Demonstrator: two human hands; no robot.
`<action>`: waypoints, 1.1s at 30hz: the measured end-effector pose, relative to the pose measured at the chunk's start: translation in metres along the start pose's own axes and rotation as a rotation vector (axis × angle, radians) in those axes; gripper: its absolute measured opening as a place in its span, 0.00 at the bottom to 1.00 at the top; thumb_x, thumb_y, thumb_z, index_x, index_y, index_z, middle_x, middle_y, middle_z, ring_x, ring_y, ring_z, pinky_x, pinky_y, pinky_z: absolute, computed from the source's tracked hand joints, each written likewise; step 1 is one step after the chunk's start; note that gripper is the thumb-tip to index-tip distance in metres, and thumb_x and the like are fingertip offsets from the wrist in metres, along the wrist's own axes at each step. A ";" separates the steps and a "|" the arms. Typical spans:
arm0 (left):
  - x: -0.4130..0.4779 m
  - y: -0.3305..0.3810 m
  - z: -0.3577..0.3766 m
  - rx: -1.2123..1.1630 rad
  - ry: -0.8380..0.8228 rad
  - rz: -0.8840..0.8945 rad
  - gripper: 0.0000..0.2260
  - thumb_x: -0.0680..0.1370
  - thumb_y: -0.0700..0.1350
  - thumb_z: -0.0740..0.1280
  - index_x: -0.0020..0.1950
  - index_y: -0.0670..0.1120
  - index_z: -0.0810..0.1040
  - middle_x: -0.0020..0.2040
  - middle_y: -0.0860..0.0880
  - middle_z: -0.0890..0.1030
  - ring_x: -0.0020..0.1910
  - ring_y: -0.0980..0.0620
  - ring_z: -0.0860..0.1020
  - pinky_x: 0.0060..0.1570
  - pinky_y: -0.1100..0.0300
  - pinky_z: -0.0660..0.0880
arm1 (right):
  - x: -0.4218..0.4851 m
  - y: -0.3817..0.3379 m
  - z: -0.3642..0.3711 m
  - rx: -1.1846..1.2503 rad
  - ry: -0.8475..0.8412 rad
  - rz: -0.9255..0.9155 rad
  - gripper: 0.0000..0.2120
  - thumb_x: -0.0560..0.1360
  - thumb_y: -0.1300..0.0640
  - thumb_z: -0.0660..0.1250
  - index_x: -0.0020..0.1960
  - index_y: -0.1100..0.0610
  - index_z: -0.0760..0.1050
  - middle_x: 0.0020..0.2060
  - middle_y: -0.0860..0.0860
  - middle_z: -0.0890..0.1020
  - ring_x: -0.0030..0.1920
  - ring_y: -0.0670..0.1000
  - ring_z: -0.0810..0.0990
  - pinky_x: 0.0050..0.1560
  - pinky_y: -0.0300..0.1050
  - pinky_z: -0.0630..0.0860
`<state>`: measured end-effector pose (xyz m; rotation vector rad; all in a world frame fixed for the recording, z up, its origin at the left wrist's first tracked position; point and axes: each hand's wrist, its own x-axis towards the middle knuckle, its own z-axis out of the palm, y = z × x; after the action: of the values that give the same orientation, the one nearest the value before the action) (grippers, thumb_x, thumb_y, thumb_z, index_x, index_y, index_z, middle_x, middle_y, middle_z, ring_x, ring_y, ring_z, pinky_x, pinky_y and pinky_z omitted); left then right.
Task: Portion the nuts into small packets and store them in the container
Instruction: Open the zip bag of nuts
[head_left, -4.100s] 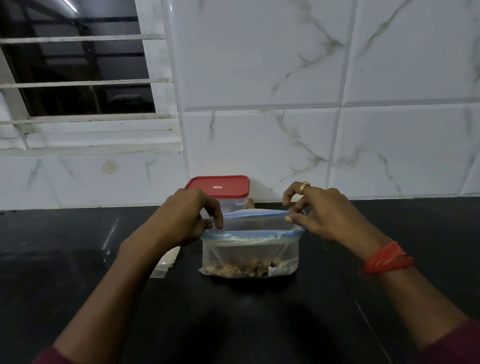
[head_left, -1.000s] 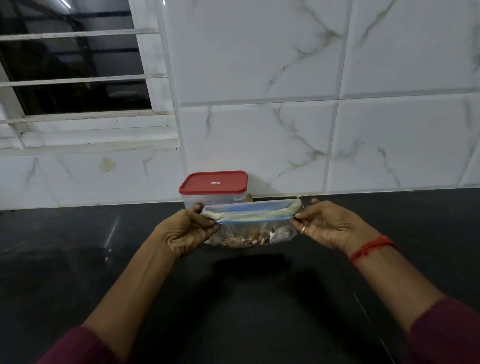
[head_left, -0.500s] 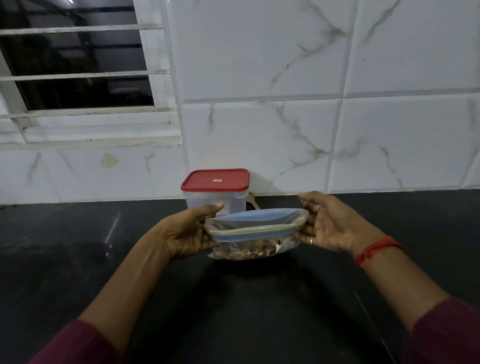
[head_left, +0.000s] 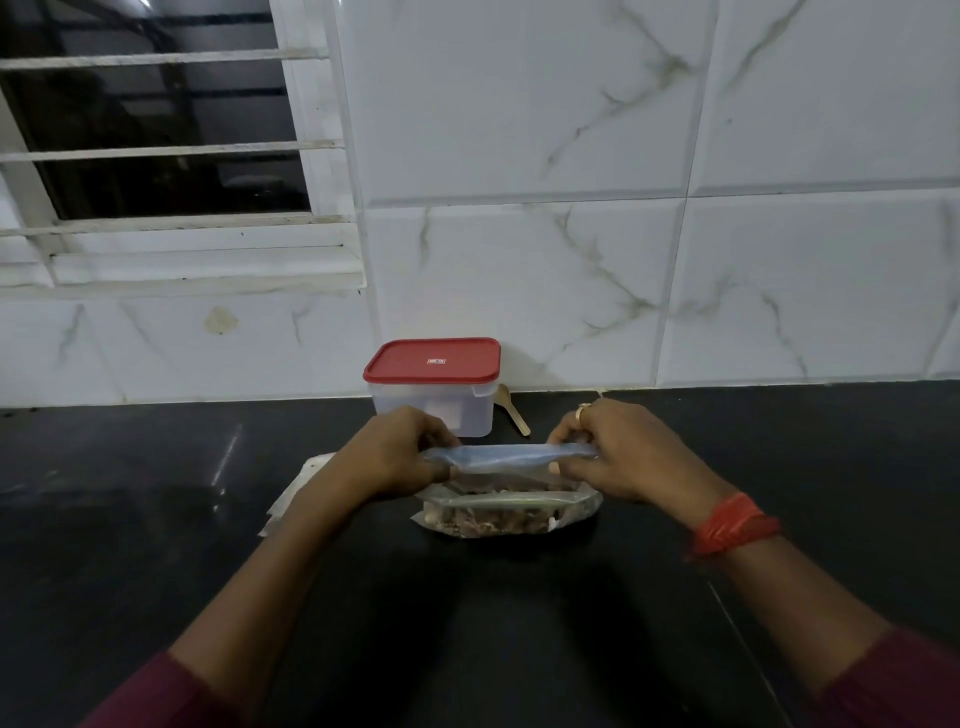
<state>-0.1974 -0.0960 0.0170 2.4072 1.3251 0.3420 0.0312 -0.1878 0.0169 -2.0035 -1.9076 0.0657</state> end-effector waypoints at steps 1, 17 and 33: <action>-0.001 0.003 0.001 0.069 0.018 0.031 0.14 0.77 0.48 0.72 0.63 0.52 0.81 0.58 0.52 0.82 0.54 0.53 0.79 0.58 0.56 0.75 | 0.000 0.000 -0.001 -0.013 0.013 -0.011 0.08 0.75 0.46 0.71 0.54 0.43 0.82 0.45 0.42 0.74 0.51 0.47 0.77 0.52 0.47 0.76; -0.004 0.015 0.004 0.033 0.002 0.077 0.09 0.78 0.52 0.71 0.45 0.52 0.73 0.40 0.51 0.75 0.37 0.56 0.73 0.36 0.63 0.67 | 0.015 0.036 -0.001 0.597 -0.146 0.117 0.08 0.71 0.59 0.78 0.48 0.54 0.82 0.44 0.51 0.84 0.46 0.50 0.81 0.48 0.42 0.75; -0.010 0.006 -0.020 -0.056 0.198 0.084 0.14 0.69 0.43 0.80 0.37 0.54 0.75 0.37 0.54 0.82 0.37 0.57 0.80 0.41 0.56 0.80 | 0.011 0.037 -0.013 0.003 0.063 -0.053 0.08 0.73 0.42 0.73 0.52 0.40 0.84 0.38 0.37 0.81 0.41 0.39 0.76 0.40 0.40 0.70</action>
<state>-0.2064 -0.1035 0.0374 2.4381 1.2782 0.6467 0.0716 -0.1810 0.0206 -1.9285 -1.9186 -0.0079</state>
